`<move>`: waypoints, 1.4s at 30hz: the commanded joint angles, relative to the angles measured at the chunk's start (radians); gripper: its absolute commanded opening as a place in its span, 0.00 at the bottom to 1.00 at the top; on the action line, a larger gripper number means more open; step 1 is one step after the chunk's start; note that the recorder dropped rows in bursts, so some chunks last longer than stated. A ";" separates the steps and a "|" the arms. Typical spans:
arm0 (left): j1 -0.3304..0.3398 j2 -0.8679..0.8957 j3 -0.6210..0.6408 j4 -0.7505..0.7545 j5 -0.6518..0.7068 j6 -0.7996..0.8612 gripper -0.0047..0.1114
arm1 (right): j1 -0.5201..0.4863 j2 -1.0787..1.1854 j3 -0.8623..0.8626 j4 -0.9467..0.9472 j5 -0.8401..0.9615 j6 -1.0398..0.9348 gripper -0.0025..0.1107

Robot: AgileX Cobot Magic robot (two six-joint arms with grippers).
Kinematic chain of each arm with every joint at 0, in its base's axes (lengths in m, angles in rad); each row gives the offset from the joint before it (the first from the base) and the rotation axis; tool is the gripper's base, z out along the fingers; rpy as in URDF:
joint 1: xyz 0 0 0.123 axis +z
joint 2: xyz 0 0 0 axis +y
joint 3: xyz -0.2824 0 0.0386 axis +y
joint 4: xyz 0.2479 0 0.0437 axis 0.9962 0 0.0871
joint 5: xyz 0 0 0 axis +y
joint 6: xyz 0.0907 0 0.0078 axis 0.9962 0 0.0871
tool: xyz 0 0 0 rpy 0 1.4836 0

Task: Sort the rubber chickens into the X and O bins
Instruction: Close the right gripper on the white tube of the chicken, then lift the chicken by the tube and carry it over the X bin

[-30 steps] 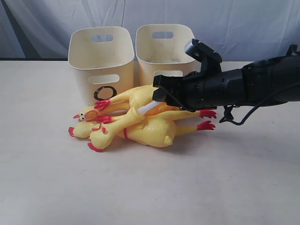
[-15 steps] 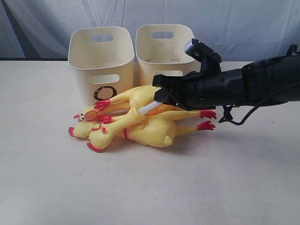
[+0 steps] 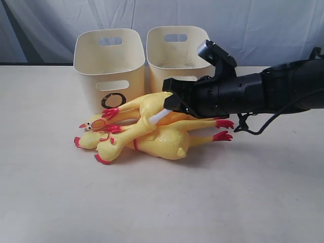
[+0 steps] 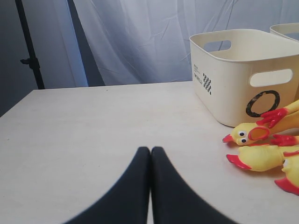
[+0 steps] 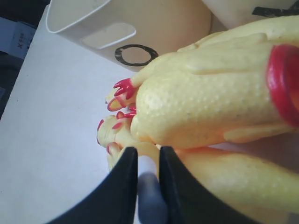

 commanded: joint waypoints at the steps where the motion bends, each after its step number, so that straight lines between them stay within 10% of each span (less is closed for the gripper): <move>1: -0.003 -0.005 0.002 0.000 -0.005 -0.001 0.04 | -0.002 -0.033 -0.002 -0.008 0.015 -0.001 0.01; 42: -0.003 -0.005 0.002 0.000 -0.005 -0.001 0.04 | -0.004 -0.386 -0.002 -0.008 0.114 0.042 0.01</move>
